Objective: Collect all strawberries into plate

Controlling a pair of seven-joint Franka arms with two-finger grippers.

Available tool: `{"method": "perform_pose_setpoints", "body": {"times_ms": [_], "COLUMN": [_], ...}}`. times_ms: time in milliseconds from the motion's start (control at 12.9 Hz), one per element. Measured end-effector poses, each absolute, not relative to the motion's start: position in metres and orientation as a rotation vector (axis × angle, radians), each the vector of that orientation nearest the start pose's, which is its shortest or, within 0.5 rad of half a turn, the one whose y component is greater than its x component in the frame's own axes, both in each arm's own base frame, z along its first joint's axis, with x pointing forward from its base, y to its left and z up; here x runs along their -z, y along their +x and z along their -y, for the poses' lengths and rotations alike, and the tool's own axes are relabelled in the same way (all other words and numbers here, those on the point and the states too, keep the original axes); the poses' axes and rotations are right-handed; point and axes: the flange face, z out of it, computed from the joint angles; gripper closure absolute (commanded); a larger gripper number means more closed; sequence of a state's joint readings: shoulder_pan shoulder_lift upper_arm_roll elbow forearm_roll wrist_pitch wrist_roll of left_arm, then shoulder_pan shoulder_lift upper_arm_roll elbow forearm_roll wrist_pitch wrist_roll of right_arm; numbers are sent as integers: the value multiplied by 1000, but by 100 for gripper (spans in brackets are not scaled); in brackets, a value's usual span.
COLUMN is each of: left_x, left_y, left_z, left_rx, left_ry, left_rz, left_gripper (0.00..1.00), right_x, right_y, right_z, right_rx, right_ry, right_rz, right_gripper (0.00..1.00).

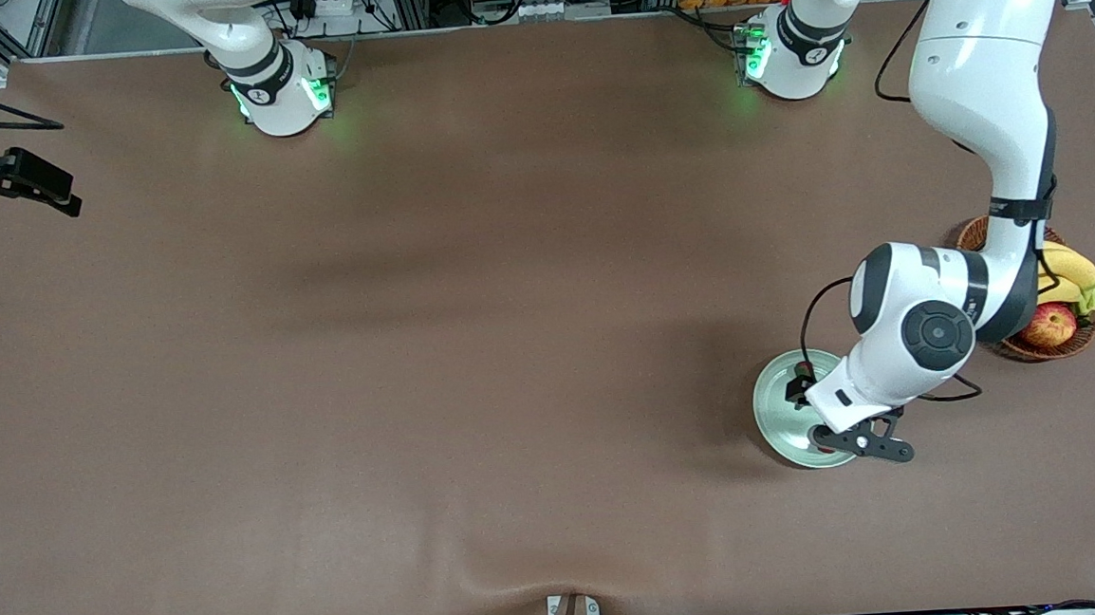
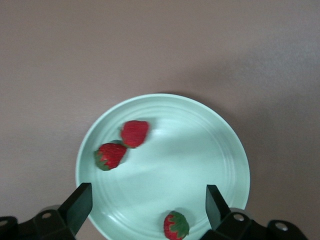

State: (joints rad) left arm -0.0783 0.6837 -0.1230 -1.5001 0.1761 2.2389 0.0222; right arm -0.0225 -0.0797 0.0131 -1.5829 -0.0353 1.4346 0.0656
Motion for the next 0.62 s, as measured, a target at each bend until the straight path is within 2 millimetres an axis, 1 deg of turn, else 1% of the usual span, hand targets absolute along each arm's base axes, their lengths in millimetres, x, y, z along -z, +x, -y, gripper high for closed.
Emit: {"method": "perform_pose_setpoints", "body": {"times_ms": [232,309,387,541,619], "left_x": [-285,-291,-300,-319,-324], "left_y": [710,711,713,717,718], "left_z": [125,121,108,62,41], "left_rx": [129,142,150,151,152], "left_ry": [-3047,-3046,-3047,-3047,-3046], "left_rz": [-459,-447,-417,-350,-331], "left_gripper": [0,0,0,0,0], "right_x": [-650,-650,-650,-650,-650], "right_y": [515,515,515,515,515], "right_z": [9,9,8,8,8], "right_rx": [-108,-108,-108,-108,-108], "right_ry": [-3175,-3175,-3175,-3175,-3176], "right_rz": [-125,-125,-124,-124,-124], "right_gripper": [0,0,0,0,0]}}
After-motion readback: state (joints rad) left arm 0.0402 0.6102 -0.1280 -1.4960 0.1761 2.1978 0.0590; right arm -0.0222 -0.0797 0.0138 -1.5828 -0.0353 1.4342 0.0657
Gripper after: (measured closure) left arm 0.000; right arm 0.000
